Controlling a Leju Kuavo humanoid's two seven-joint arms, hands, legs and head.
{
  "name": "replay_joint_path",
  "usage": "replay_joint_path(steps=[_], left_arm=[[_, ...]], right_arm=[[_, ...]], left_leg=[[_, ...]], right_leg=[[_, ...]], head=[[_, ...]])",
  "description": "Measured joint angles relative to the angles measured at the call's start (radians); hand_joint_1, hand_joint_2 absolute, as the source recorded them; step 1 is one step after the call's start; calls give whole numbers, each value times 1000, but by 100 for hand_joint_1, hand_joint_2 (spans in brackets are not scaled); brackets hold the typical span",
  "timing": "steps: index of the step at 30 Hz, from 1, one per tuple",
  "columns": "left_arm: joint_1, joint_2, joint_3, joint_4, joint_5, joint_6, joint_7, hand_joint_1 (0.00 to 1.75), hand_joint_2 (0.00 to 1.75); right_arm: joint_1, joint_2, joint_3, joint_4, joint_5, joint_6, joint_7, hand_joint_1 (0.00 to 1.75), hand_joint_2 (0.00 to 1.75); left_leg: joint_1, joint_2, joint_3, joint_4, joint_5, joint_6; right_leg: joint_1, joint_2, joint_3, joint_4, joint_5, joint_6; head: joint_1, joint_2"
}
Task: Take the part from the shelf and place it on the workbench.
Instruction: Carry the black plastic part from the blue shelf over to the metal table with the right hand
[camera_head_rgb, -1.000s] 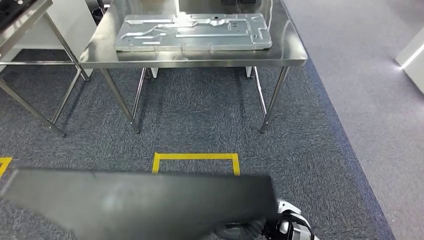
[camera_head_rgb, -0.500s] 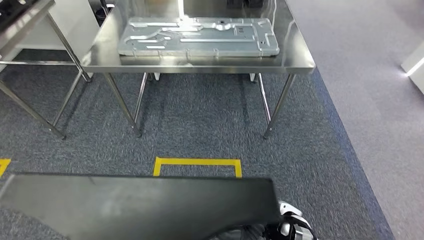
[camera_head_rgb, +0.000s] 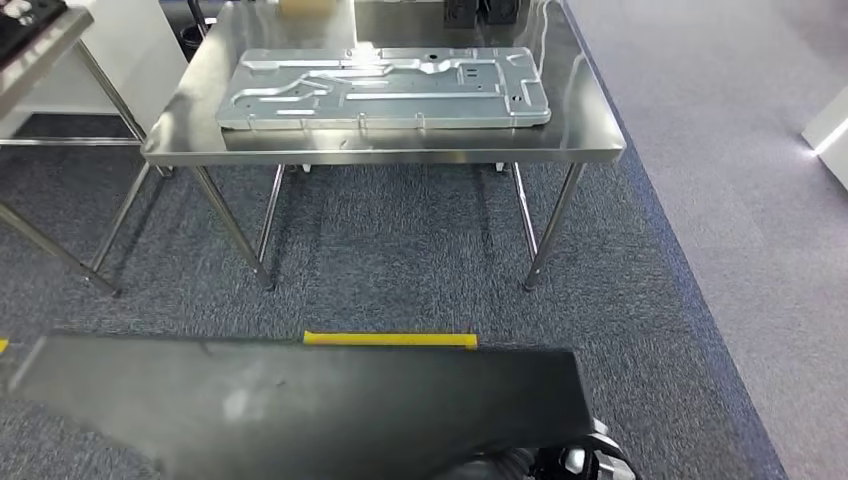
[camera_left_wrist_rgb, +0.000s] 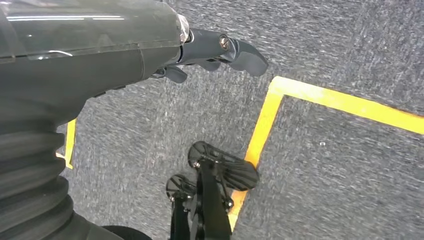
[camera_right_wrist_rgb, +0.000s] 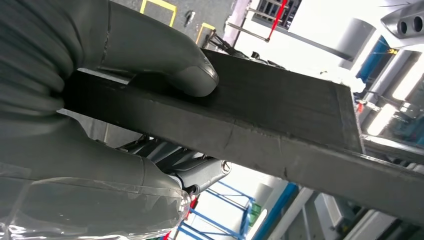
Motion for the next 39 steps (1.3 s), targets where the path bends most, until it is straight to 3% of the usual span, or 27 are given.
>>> replay_joint_path(steps=[3,5,9,10,11,13,15,18,20,24,25,26,28,30,34,36,39], left_arm=[[2,0,1,0,0,1,0,0,175],[-2,0,3,0,0,1,0,0,175],[-4,0,6,0,-1,1,0,0,175],[-3,0,6,0,-1,1,0,0,175],[-3,0,7,0,-1,1,0,0,175],[-4,-1,7,0,-1,1,-1,0,175],[-7,-3,8,0,-1,1,-1,0,175],[-7,-6,8,1,-1,0,-2,0,175],[-10,-6,8,1,-1,0,-3,0,175],[-12,-7,9,1,-1,-1,-4,0,175],[-9,-7,9,1,-1,-1,-4,0,175],[-8,-7,9,1,-1,-1,-4,0,175],[-7,-7,10,1,-1,-1,-4,0,175],[-8,-8,13,1,-1,0,-4,0,175],[-8,-8,15,1,-2,1,-4,0,175],[-11,-8,16,1,-3,1,1,0,175],[-12,-8,16,1,-4,2,13,0,175]], right_arm=[[-1,0,1,-1,0,0,0,162,175],[-4,-1,1,-1,0,0,0,162,175],[-5,-1,1,-2,0,0,0,162,175],[-5,-1,1,-2,0,1,0,162,175],[-5,-1,1,-2,1,1,0,162,175],[-5,-1,2,-2,2,2,0,162,175],[-6,-2,2,-2,4,2,0,162,175],[-7,-2,2,-3,4,4,0,162,175],[-10,-2,3,-4,4,6,0,162,175],[-14,-2,3,-3,5,7,0,162,175],[-14,-2,3,-3,5,7,0,162,175],[-14,-2,3,-3,5,7,0,162,175],[-14,-2,3,-2,14,6,0,162,175],[-14,-2,3,1,33,5,2,162,175],[-14,1,4,2,57,5,4,162,175],[-14,2,4,2,59,8,3,162,175],[-13,5,4,6,56,19,2,162,175]], left_leg=[[-1,-1,17,-8,-3,23],[2,-4,37,-15,-10,33],[2,-5,60,-17,-32,40],[1,-6,70,-17,-41,39],[1,-7,81,-17,-50,37],[1,-8,104,-18,-68,32],[1,-9,114,-24,-81,23],[0,-7,128,-21,-81,4],[1,-6,117,24,-88,-3],[5,-4,-22,226,-166,-13],[5,-4,-42,232,-166,-14],[6,-4,-46,205,-143,-14],[6,-4,-24,90,-49,-9],[1,-1,-4,7,6,0],[-1,-6,17,-19,11,23],[3,-8,35,-25,5,32],[3,-9,53,-26,-13,37]], right_leg=[[-1,1,7,17,-6,17],[-3,1,-14,69,-17,27],[-11,1,-153,250,-79,37],[-11,1,-177,257,-73,37],[-11,1,-183,233,-48,36],[-8,1,-158,116,48,27],[0,2,-141,35,93,14],[1,2,-122,7,92,-3],[-3,1,-94,-7,85,-12],[1,0,-58,-11,57,-21],[1,2,-48,-11,48,-21],[1,3,-35,-10,39,-20],[1,3,-9,-8,18,-15],[2,3,5,-6,1,-5],[0,2,7,20,-9,17],[-3,2,-36,99,-26,27],[-11,2,-158,262,-85,39]], head=[[0,0],[2,0],[4,0],[4,0],[4,0],[4,0],[3,0],[1,0],[-2,0],[-5,0],[-5,0],[-5,0],[-4,0],[-4,0],[-3,0],[-1,0],[0,0]])
